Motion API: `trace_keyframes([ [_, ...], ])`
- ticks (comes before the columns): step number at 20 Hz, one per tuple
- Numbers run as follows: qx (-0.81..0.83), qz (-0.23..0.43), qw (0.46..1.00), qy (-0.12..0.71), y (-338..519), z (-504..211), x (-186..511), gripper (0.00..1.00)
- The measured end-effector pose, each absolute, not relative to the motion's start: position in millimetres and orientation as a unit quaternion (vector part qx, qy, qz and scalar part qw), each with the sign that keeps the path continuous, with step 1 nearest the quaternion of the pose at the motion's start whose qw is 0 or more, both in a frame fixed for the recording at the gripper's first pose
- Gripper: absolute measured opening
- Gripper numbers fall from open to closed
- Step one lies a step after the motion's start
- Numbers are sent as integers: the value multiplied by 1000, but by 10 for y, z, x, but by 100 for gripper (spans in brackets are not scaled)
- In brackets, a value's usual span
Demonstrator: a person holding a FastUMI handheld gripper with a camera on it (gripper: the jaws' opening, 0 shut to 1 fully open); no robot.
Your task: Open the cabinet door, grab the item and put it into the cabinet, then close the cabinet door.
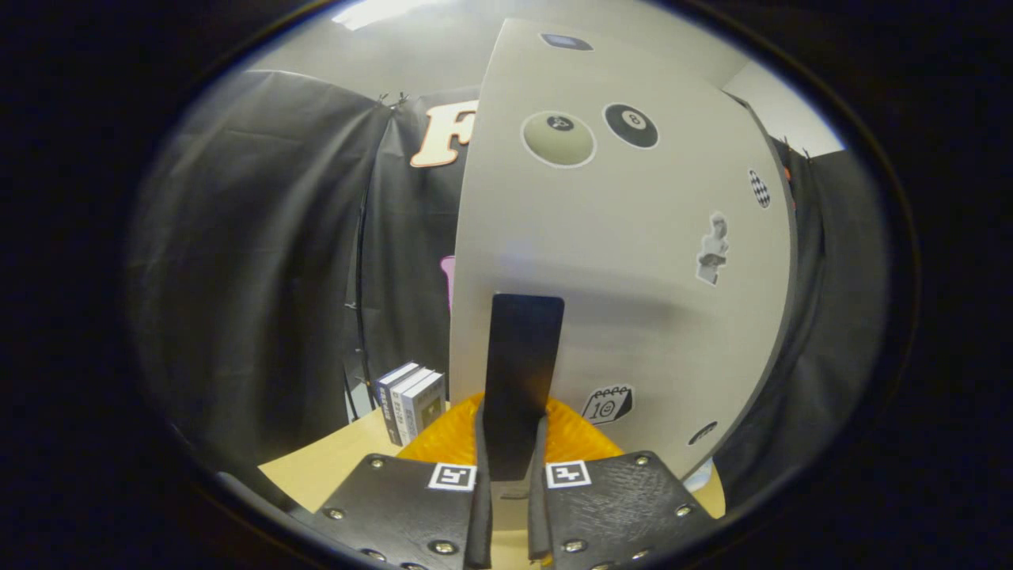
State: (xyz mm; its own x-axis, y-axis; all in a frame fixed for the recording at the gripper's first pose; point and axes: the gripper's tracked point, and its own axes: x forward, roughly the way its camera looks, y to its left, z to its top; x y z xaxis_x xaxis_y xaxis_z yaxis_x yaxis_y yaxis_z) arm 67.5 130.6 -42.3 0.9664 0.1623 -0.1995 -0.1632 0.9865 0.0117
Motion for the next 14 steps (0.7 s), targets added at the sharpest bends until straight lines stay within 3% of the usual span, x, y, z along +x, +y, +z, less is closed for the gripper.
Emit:
trace_keyframes([
  [14, 8, 73, 991, 108, 1131, -427, 438, 18],
])
